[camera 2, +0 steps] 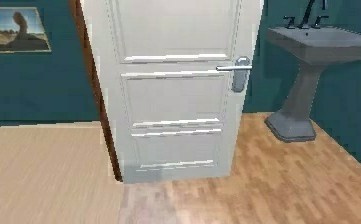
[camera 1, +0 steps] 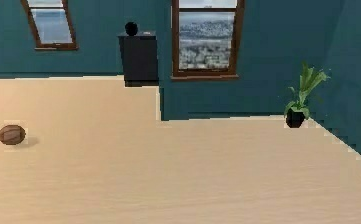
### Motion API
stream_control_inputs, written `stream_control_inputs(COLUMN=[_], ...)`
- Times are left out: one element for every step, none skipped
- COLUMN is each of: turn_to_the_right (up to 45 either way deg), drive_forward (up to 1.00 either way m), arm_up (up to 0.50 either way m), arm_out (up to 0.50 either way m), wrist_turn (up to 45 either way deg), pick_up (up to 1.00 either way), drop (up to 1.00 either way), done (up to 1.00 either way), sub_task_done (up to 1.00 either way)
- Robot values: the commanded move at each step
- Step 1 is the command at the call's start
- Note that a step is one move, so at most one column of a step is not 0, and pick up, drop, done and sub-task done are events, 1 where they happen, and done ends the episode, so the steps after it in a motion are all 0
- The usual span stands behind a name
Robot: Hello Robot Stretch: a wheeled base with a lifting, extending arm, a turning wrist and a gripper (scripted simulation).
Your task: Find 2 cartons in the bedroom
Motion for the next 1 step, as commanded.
stream_control_inputs(turn_to_the_right=[0.0], drive_forward=[0.55], arm_up=[0.0], arm_out=[0.0], wrist_turn=[0.0], pick_up=[0.0], drop=[0.0], done=[0.0], sub_task_done=[0.0])
